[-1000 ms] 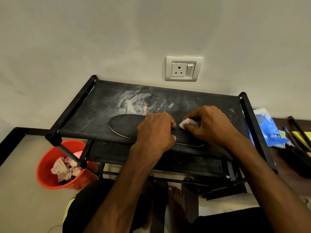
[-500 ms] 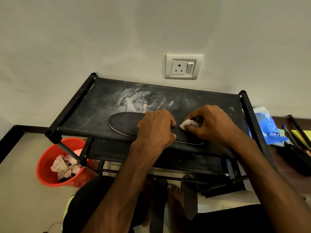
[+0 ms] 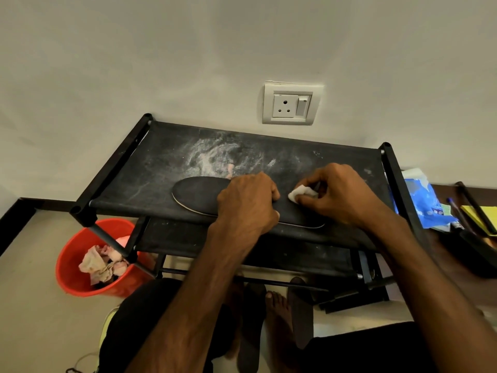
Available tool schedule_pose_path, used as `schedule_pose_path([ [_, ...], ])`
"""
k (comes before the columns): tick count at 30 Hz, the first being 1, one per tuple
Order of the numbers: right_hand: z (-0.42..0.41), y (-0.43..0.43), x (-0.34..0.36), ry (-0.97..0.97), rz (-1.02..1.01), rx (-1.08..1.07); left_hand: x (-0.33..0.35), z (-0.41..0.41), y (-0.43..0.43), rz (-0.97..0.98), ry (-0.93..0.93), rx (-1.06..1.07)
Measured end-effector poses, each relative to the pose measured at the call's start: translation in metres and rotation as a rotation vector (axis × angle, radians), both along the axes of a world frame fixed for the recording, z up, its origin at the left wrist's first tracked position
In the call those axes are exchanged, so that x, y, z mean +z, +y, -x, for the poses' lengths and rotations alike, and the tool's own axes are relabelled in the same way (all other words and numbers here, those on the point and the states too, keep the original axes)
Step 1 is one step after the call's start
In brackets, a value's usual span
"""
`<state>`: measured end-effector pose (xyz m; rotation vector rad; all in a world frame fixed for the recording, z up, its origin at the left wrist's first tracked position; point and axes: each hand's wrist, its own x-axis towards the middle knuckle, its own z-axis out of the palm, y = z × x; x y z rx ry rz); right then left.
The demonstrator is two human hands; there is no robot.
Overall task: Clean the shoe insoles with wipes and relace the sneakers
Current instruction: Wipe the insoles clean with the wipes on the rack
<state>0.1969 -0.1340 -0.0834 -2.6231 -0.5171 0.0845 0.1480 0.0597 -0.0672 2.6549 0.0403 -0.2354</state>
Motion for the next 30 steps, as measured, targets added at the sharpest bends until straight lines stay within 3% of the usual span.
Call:
schedule_pose_path([
  [8, 0.019, -0.007, 0.023, 0.267, -0.043, 0.22, 0.001, 0.0, 0.001, 0.014, 0.011, 0.004],
  [14, -0.002, -0.009, 0.005, 0.029, 0.01, 0.016, 0.003, 0.002, -0.002, -0.013, -0.011, -0.001],
  [23, 0.012, -0.023, 0.027, 0.274, 0.06, 0.241, 0.003, 0.002, -0.001, -0.004, 0.003, 0.006],
  [30, -0.006, -0.019, 0.003, 0.067, 0.001, 0.041, 0.004, 0.001, -0.001, -0.016, 0.009, -0.008],
])
